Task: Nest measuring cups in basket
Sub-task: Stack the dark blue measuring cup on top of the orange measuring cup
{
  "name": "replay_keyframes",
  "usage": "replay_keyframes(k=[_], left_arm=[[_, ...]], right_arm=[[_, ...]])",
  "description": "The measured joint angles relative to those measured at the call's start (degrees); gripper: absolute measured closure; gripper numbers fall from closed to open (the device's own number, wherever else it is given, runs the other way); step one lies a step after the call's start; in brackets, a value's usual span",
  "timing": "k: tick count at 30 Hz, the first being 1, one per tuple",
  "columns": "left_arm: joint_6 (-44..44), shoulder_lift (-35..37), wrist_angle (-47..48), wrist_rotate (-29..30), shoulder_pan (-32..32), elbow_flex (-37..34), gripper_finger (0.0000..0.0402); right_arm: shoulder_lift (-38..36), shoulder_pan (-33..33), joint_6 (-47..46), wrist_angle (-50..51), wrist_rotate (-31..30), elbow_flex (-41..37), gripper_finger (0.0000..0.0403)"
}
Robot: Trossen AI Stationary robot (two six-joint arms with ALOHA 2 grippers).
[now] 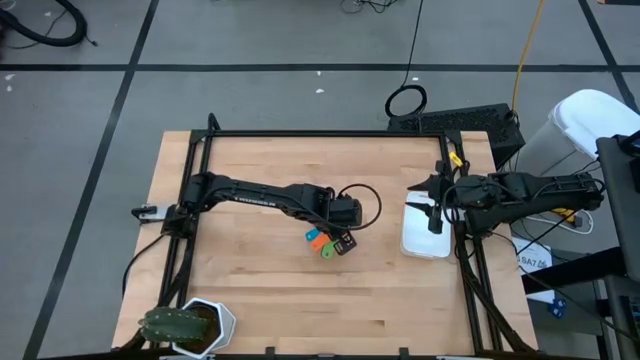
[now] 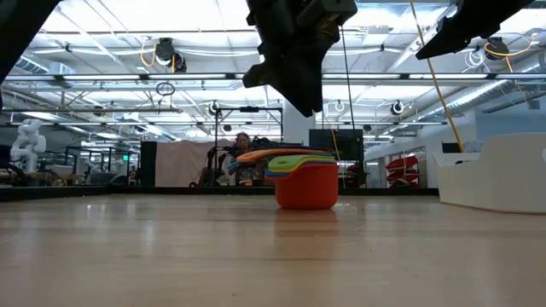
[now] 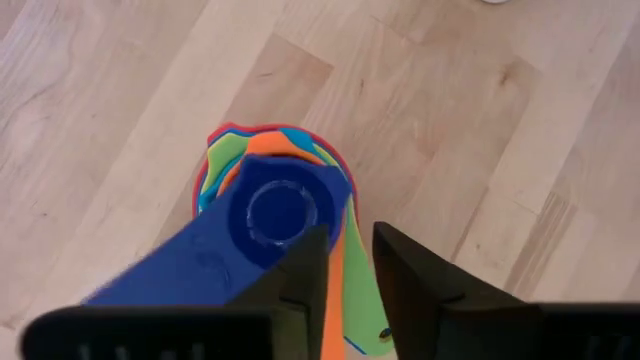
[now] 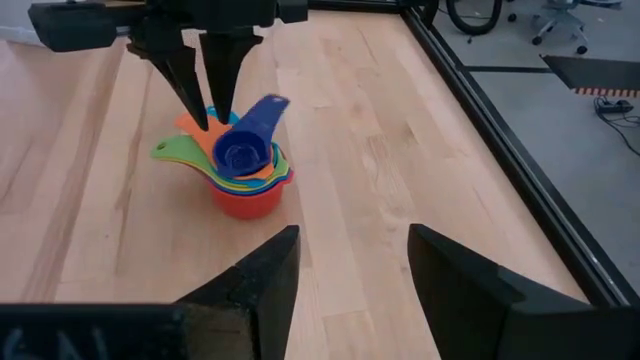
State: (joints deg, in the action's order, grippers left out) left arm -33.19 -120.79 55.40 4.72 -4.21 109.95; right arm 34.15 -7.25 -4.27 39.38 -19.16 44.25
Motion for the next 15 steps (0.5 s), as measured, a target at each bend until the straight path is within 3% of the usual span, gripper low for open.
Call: replay_keyframes(k=[9, 15], left_arm=[[0.8, 0.0, 0.0, -0.2, 0.1, 0.0, 0.0278], [11.2, 0.0, 2.0, 3.3, 1.4, 0.0, 0.0277]], right_arm=[[0.0, 0.0, 0.0, 0.0, 0.0, 0.0, 0.0225], [0.0, 0.0, -0.8, 0.0, 0.7, 0.0, 0.0225]])
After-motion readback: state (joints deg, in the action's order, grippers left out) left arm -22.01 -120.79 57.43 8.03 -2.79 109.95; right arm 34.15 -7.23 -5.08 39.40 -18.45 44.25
